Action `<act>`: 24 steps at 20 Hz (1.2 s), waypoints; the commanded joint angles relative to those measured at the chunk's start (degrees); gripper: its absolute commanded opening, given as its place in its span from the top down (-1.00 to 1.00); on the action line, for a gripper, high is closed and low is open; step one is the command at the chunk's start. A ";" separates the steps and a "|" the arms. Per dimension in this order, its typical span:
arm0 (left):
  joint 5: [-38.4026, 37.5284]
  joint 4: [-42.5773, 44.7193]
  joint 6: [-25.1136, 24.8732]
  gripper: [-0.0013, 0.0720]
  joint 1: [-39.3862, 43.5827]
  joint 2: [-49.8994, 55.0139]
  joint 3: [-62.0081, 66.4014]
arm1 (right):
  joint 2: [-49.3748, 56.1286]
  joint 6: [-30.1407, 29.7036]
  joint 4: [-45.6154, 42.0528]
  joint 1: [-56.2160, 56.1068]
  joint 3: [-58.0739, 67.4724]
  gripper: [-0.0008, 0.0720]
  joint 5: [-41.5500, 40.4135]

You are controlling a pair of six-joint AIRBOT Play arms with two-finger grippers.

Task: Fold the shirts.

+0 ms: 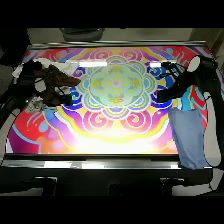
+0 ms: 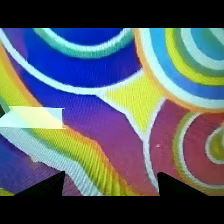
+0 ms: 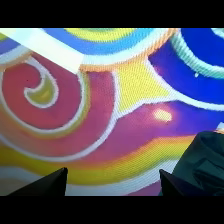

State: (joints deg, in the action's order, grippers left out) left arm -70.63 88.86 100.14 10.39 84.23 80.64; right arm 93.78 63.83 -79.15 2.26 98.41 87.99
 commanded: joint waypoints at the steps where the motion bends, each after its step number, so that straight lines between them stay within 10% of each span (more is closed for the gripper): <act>1: 0.00 0.02 -0.02 -0.95 0.04 0.02 -0.02 | 0.02 0.02 0.00 -0.02 0.02 -0.89 0.02; 17: 0.00 0.02 -0.02 -0.95 0.04 0.02 -0.02 | 0.04 0.02 -0.13 -0.02 0.02 -0.89 -1.88; 24: 15.28 0.00 0.44 -0.95 0.04 0.50 -0.04 | 0.02 0.02 0.11 -0.02 0.02 -0.88 -13.22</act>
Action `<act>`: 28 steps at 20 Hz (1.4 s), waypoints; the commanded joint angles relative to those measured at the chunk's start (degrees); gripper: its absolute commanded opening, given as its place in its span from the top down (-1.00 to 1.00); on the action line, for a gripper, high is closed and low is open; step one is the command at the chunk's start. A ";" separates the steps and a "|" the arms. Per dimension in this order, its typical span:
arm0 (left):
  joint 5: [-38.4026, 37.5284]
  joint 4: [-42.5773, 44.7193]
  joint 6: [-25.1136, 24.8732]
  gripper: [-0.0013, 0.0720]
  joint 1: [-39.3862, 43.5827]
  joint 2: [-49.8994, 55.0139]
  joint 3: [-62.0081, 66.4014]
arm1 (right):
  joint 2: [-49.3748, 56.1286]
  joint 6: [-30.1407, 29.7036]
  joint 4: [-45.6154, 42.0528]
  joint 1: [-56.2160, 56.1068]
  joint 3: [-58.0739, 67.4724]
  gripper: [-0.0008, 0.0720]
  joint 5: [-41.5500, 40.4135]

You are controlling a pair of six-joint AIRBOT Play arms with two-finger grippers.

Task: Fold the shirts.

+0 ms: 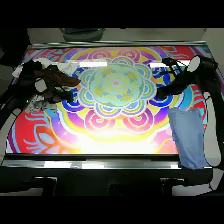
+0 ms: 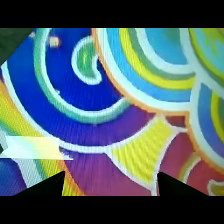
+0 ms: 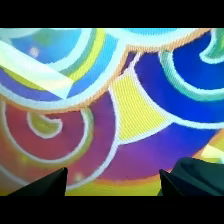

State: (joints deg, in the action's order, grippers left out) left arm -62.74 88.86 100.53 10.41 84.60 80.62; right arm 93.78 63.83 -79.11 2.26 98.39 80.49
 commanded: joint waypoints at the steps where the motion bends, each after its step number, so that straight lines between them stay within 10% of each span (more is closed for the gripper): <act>1: 9.75 0.02 0.04 -0.96 0.02 0.17 0.00 | 0.02 0.02 0.17 -0.02 0.04 -0.88 -7.02; 10: -11.04 -8.28 6.05 -1.00 -27.10 16.65 23.15 | 0.04 -2.21 3.13 -0.07 0.04 -0.89 -6.45; 21: -3.04 -16.68 1.20 -1.00 -32.35 26.18 20.00 | 0.09 -4.11 6.29 -0.79 0.04 -0.89 -3.39; 22: -3.98 -16.70 1.22 -0.80 -32.35 27.15 20.00 | 0.09 -4.13 6.29 -0.79 0.04 -0.89 -2.67; 24: -5.75 -16.79 -0.24 0.61 -32.46 27.78 20.02 | 0.09 -4.11 6.25 -0.79 0.04 -0.89 -1.51; 28: -6.38 -18.01 -4.33 0.90 -32.22 20.94 20.02 | 0.02 -5.35 5.99 -0.79 0.04 -0.88 -1.95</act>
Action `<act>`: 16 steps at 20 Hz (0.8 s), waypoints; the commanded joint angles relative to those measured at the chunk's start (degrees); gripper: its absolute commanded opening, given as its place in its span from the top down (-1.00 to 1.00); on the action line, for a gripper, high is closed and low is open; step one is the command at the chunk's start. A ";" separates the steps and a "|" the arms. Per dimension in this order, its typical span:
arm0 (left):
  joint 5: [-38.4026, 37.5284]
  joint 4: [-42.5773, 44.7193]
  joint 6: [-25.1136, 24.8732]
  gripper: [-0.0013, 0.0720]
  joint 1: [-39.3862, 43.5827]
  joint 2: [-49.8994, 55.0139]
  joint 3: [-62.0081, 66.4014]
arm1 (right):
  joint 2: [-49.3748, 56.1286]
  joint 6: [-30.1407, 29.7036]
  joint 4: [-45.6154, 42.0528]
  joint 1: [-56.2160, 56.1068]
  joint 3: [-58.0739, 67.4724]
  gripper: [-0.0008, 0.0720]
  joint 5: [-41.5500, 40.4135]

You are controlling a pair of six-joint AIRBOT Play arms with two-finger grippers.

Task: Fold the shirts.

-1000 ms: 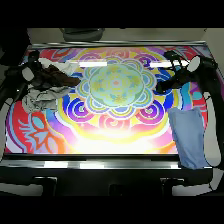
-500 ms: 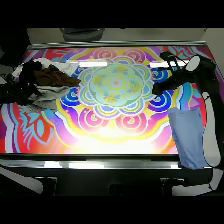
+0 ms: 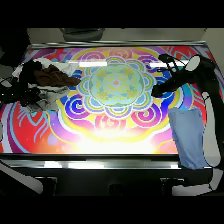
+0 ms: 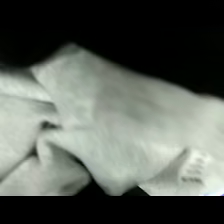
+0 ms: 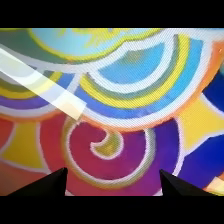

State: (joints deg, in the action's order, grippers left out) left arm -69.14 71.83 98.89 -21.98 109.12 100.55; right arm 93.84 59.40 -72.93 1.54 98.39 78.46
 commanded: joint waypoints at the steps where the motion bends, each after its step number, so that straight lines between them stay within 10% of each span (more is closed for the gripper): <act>1: 0.13 -1.07 -3.67 0.90 0.66 -6.95 0.09 | -0.22 -1.46 -0.46 -0.07 0.04 -0.88 0.11; 9: -0.48 -1.42 -9.16 0.90 21.00 -39.74 0.07 | -10.86 -1.79 -4.87 0.04 0.04 -0.88 3.65; 16: -1.75 -1.38 -7.37 0.90 49.77 -40.98 -4.04 | -26.43 -1.77 -6.03 0.04 0.04 -0.89 11.15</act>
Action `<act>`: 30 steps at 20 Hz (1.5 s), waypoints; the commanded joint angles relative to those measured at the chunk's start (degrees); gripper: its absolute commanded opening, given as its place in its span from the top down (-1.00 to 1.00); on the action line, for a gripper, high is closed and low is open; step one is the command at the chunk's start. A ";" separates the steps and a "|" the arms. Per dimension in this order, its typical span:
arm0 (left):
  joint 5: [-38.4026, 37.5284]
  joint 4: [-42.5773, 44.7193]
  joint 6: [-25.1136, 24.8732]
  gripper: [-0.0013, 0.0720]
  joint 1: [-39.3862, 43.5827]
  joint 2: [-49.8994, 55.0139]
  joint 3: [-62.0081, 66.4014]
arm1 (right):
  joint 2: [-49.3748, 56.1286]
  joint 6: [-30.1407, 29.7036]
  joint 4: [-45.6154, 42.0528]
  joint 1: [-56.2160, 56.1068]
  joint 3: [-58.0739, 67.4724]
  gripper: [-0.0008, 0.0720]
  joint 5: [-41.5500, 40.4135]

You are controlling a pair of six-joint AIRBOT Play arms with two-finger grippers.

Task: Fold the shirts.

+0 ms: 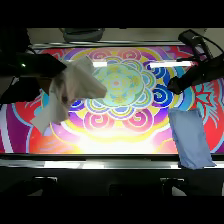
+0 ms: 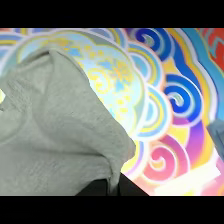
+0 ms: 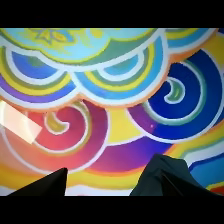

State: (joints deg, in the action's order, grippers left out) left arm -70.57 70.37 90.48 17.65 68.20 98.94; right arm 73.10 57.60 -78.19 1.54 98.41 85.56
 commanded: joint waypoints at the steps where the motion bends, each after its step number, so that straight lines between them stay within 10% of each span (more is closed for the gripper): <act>1: -0.02 0.07 1.05 0.90 13.11 1.42 -4.66 | -7.23 0.02 -1.18 0.04 0.02 -0.89 5.44; 7: 11.67 -9.92 0.96 0.67 23.50 18.58 -12.92 | -9.66 0.02 -9.64 0.04 0.02 -0.89 7.15; 8: 9.97 -10.97 0.98 -0.52 22.75 21.29 -11.63 | -8.61 0.02 -9.75 0.04 0.02 -0.89 7.04; 9: 6.64 -10.82 0.72 -0.96 20.81 22.62 -9.55 | -7.30 0.02 -9.68 0.04 0.02 -0.89 7.17; 19: -7.85 -1.01 -2.78 -0.96 -25.90 18.49 -10.19 | 4.63 -4.37 13.64 0.02 -20.79 -0.94 8.85; 30: 7.04 -14.62 -13.14 -0.96 -23.89 31.76 -18.29 | 4.63 -7.91 16.09 -0.09 -35.82 -0.95 6.03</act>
State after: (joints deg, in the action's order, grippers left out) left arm -66.35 61.82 81.69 -6.55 97.01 81.12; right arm 77.67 50.06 -62.59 1.52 63.92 92.68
